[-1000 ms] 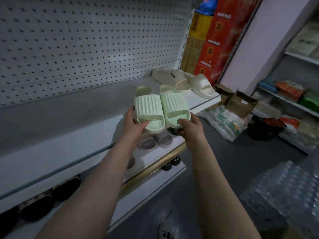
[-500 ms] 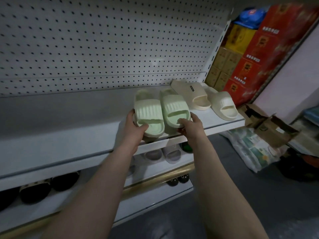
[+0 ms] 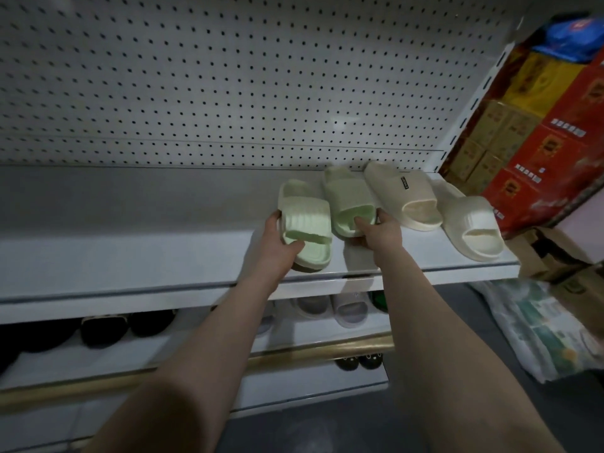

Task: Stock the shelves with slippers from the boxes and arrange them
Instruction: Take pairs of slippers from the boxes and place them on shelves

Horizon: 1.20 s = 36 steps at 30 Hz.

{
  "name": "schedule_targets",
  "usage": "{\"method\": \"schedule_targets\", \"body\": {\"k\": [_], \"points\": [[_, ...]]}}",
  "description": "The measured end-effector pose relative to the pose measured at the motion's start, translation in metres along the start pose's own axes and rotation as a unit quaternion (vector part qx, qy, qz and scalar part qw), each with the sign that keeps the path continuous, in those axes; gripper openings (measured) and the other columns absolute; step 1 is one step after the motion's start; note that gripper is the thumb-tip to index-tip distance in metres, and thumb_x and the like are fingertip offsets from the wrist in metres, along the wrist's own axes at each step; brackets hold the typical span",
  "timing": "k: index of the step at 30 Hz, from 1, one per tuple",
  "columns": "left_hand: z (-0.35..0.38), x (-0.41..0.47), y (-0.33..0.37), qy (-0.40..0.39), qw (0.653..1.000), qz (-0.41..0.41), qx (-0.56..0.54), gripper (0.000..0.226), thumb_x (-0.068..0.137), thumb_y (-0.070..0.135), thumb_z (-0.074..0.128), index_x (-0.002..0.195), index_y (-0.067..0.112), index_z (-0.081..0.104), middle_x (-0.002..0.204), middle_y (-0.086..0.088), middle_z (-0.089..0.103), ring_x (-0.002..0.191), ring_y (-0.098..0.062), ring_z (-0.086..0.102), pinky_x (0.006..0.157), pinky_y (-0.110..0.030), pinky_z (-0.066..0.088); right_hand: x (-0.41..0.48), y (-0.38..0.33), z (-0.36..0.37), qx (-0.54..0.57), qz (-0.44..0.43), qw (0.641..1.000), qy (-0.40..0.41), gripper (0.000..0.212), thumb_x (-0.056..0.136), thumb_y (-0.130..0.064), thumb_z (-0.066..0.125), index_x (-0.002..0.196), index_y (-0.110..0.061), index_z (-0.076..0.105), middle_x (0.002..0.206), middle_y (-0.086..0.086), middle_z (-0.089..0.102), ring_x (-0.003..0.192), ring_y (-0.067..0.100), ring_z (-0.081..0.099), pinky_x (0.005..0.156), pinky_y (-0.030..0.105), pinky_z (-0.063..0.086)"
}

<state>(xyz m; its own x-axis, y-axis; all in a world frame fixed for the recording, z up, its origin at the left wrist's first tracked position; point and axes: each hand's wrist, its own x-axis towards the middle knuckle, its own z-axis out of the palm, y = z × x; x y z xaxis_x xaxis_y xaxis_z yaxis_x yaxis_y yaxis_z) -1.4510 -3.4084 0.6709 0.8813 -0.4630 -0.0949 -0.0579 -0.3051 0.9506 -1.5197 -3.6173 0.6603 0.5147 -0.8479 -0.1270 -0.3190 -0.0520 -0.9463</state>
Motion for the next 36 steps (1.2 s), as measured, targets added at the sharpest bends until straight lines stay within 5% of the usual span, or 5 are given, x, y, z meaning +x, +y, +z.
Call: {"method": "schedule_targets", "body": {"k": [5,11,28,33,36], "points": [[0.004,-0.004,0.003,0.020,0.997,-0.001,0.073,0.070,0.078,0.032,0.065,0.140,0.036,0.033,0.114,0.008,0.059,0.095,-0.020,0.058,0.082,-0.037,0.050,-0.018,-0.016,0.000,-0.083,-0.032,0.996,0.011,0.050,0.090,-0.022,0.068,0.137,-0.012,0.057,0.127,0.016,0.058,0.088,0.022,0.058,0.081,0.028,0.049],[0.005,-0.002,0.009,0.018,0.987,0.007,0.157,0.035,0.077,0.048,0.051,0.112,0.044,0.047,0.109,0.011,0.064,0.095,-0.024,0.063,0.085,-0.042,0.052,-0.030,-0.014,-0.002,-0.057,-0.026,0.998,0.012,0.054,0.084,-0.008,0.069,0.136,-0.019,0.058,0.125,0.013,0.062,0.099,0.023,0.063,0.087,0.033,0.054],[0.001,0.027,-0.027,-0.123,0.985,0.022,0.120,0.041,0.064,0.032,0.050,0.103,0.047,0.047,0.103,0.007,0.064,0.094,-0.027,0.062,0.088,-0.048,0.052,-0.125,-0.006,-0.028,-0.053,-0.041,0.987,0.147,0.047,0.092,-0.017,0.063,0.138,-0.024,0.054,0.132,0.006,0.057,0.102,0.018,0.061,0.079,0.031,0.045],[-0.018,-0.028,0.001,-0.136,0.985,0.062,0.087,0.057,0.087,0.018,0.053,0.143,0.022,0.043,0.139,-0.006,0.051,0.121,-0.031,0.052,0.102,-0.037,0.044,-0.180,-0.002,-0.030,-0.045,-0.018,0.980,0.191,0.046,0.093,-0.019,0.064,0.138,-0.024,0.054,0.129,0.006,0.056,0.105,0.018,0.058,0.085,0.035,0.051],[-0.016,-0.056,-0.002,-0.187,0.977,0.093,0.038,0.055,0.090,0.008,0.053,0.144,0.019,0.044,0.139,-0.004,0.051,0.123,-0.022,0.051,0.098,-0.028,0.042,-0.223,0.006,-0.031,-0.035,-0.014,0.976,0.214,0.046,0.094,-0.021,0.064,0.138,-0.024,0.052,0.122,0.001,0.056,0.107,0.013,0.055,0.083,0.029,0.049]]}}
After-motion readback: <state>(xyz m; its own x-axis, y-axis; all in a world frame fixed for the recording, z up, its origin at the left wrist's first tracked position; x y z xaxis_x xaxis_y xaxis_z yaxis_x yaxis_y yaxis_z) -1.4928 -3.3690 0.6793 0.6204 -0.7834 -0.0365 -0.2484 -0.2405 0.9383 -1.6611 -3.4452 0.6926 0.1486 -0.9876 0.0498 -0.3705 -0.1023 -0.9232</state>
